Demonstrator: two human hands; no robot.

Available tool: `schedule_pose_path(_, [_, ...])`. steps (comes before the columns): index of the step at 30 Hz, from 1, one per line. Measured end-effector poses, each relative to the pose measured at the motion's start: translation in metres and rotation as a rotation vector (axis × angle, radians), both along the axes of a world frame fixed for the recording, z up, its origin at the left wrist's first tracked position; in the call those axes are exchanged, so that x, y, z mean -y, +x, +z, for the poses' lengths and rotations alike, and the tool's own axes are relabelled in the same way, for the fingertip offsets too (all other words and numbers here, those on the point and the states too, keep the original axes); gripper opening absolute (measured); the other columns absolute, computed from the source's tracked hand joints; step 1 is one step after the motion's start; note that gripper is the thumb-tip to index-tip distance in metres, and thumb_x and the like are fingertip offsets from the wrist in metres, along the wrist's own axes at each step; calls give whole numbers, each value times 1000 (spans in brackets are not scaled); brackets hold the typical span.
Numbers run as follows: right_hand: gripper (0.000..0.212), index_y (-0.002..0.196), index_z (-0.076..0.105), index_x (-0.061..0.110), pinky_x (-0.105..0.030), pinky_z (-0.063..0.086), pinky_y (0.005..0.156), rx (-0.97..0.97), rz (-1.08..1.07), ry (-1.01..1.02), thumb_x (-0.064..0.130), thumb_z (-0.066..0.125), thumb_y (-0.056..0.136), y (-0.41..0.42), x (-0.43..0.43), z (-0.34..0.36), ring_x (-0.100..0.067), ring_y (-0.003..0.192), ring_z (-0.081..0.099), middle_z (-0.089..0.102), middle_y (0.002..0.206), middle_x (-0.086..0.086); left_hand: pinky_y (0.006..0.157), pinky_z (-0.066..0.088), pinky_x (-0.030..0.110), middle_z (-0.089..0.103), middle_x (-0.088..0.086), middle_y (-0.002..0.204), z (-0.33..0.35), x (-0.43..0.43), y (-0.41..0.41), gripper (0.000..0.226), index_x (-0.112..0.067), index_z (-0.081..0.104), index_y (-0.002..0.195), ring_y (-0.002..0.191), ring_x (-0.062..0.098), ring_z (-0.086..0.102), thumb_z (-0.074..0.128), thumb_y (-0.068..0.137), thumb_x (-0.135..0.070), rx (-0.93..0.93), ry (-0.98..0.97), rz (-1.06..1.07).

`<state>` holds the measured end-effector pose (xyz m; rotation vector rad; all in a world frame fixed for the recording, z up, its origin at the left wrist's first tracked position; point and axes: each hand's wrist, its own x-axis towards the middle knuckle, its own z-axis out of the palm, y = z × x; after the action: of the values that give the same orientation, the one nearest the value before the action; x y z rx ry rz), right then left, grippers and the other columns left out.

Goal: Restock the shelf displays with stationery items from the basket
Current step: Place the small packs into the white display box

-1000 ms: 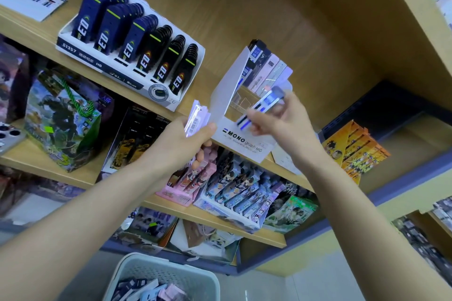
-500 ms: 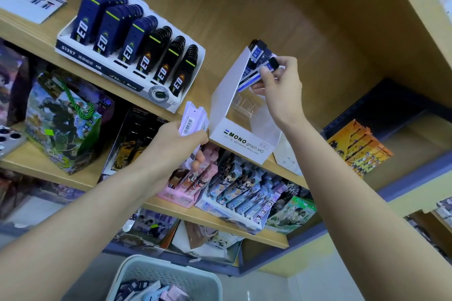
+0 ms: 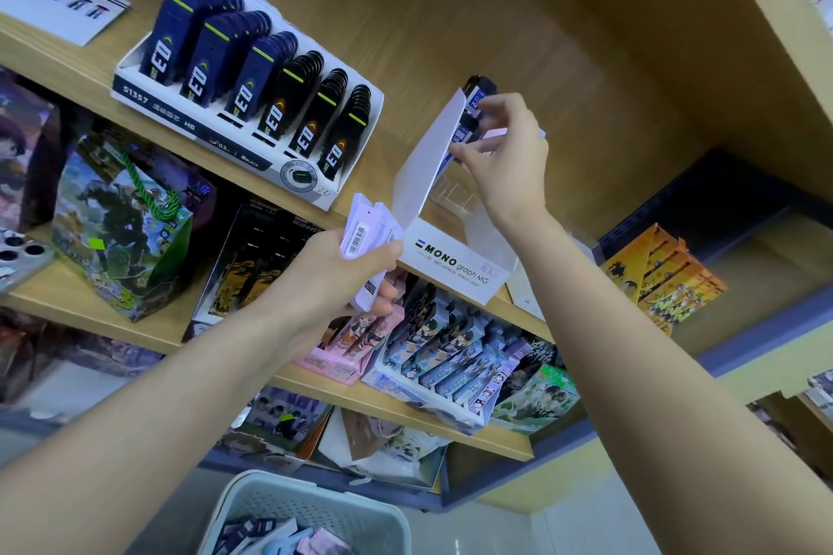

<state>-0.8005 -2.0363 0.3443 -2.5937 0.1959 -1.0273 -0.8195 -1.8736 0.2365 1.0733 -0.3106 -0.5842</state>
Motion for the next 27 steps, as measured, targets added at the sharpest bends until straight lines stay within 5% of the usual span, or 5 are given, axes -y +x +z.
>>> schedule_pose_path(7, [10, 103, 52, 19, -10, 37, 61, 130, -53, -48, 17, 55, 93, -27, -18, -9, -1, 66, 48, 50, 92, 10, 45, 48, 16, 67, 0, 73, 2, -5, 0, 14, -16, 63, 94, 46, 4, 60, 57, 93, -29, -10, -1, 24])
schedule_pose_path(10, [7, 94, 55, 19, -10, 38, 59, -26, 77, 66, 13, 51, 95, -54, -33, -22, 0, 63, 47, 54, 80, 12, 43, 46, 17, 64, -9, 54, 3, -6, 0, 19, -16, 62, 96, 42, 5, 55, 53, 94, -32, -4, 0, 18])
schedule_pose_path(16, [11, 103, 61, 27, -21, 46, 59, -407, 121, 184, 27, 59, 92, -81, -41, -39, -21, 72, 62, 63, 91, 16, 40, 41, 19, 63, 2, 67, 4, -3, -7, 25, -10, 63, 104, 44, 11, 50, 53, 94, -32, 12, -27, -56])
schedule_pose_path(19, [15, 105, 62, 19, -17, 48, 52, -466, 173, 342, 17, 64, 90, -86, -44, -38, -8, 59, 61, 66, 89, 4, 39, 41, 19, 62, 4, 69, 5, -2, -12, 24, -14, 63, 106, 45, 10, 52, 51, 95, -31, 41, -46, -101])
schedule_pose_path(27, [16, 87, 62, 16, -16, 54, 64, -287, 235, 557, 2, 57, 91, -102, -32, -22, -2, 58, 60, 57, 77, -1, 40, 39, 17, 66, 6, 72, 4, -3, -17, 25, -19, 66, 96, 43, 8, 47, 52, 92, -39, 24, -5, -160])
